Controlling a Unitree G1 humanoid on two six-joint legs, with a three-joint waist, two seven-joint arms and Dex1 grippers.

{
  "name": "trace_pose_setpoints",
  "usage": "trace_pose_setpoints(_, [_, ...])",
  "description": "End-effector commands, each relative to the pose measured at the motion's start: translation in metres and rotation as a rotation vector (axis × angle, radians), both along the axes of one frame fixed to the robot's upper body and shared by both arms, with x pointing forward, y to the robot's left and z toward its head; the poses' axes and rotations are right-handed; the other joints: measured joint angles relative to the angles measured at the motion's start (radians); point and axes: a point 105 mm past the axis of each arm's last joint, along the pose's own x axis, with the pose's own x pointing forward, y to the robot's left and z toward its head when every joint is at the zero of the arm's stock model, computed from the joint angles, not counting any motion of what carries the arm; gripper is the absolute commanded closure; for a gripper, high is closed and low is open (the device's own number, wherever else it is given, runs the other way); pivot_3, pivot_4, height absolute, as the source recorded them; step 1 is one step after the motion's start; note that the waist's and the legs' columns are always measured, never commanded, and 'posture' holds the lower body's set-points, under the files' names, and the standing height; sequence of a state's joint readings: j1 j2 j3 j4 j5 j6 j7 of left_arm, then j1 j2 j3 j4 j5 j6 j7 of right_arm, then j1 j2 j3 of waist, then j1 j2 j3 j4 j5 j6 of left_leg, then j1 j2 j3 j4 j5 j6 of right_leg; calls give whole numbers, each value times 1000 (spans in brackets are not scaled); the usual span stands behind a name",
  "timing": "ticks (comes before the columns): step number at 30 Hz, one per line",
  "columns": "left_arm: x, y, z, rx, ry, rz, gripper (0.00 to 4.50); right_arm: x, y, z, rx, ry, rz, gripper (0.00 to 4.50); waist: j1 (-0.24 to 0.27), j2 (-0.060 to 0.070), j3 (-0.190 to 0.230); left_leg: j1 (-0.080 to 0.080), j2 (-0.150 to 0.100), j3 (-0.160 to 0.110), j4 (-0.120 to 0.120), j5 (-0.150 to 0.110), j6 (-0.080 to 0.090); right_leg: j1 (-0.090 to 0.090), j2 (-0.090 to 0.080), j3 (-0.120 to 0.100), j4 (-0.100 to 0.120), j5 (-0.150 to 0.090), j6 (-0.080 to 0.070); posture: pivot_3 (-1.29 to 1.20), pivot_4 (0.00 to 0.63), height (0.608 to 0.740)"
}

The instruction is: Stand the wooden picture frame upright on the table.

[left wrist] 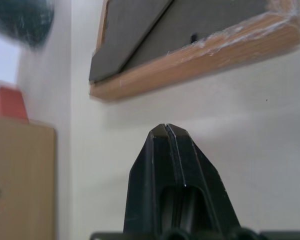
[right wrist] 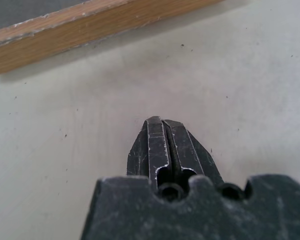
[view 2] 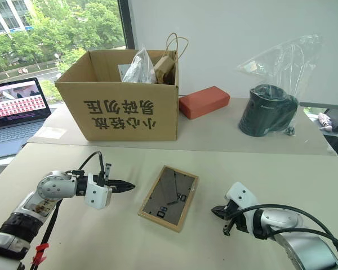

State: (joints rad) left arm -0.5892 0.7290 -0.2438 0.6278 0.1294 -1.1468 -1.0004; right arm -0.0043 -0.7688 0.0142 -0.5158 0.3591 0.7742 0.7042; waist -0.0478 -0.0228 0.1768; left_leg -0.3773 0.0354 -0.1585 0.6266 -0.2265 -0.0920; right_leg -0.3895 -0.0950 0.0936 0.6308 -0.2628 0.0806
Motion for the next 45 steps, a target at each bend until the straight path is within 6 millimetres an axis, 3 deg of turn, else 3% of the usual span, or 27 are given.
trace_pose_setpoints(1, [2,0,2,-40,-78,-69,3963,4,6,-6,-18,10,-48,4500,-4,-1,0,0,0,0,0,0,0,0,0,0,0,0,1,0,150,740])
trace_pose_setpoints(3, [4,1,4,-61,-92,-72,3430,3,6,-4,-21,2,-52,4500,-8,-1,0,0,0,0,0,0,0,0,0,1,1,-1,4,0,150,740])
trace_pose_setpoints(7, [5,3,1,-54,-90,-78,1916,-1,6,-1,-22,-7,-58,4500,-5,0,0,0,0,0,0,0,0,0,0,0,1,0,3,0,150,740])
trace_pose_setpoints(13, [9,6,-13,-67,5,-11,26,-1,19,-2,-31,-22,-27,4500,-4,-1,0,0,0,-1,0,0,0,0,0,0,2,0,3,0,150,740])
trace_pose_setpoints(17, [11,9,-20,-93,151,62,26,0,21,-3,-39,-23,-21,4500,-5,0,-1,3,0,0,0,0,0,2,0,1,5,-2,6,0,150,740])
trace_pose_setpoints(20, [8,9,-17,-119,207,59,840,0,21,-4,-39,-21,-24,4500,-6,0,-1,6,0,0,0,0,0,1,0,1,11,-4,6,0,150,740])
trace_pose_setpoints(26, [19,2,-12,-239,369,156,3084,2,24,-4,-39,-21,-18,4500,-13,0,0,6,0,-1,0,0,0,1,1,1,12,-5,5,0,150,740])
trace_pose_setpoints(30, [28,-16,-26,-246,481,263,4455,5,30,-13,-156,-30,12,4500,-24,0,-1,6,0,-1,0,0,0,1,2,1,12,-5,6,0,150,740])
trace_pose_setpoints(34, [28,-31,-23,-266,487,279,4455,12,45,-14,-212,-55,31,4500,-32,-1,-1,8,2,0,0,0,0,1,3,2,13,-5,6,0,150,740])
trace_pose_setpoints(37, [27,-31,-25,-242,488,305,4455,17,58,-11,-258,-83,77,4500,-40,-1,-1,9,3,0,0,1,-1,1,4,3,14,-5,5,0,150,740])
trace_pose_setpoints(45, [3,0,-27,-235,486,423,4455,37,107,13,-257,-172,206,4500,-57,0,-1,9,5,0,-2,1,0,-1,6,3,15,-5,3,0,150,740])
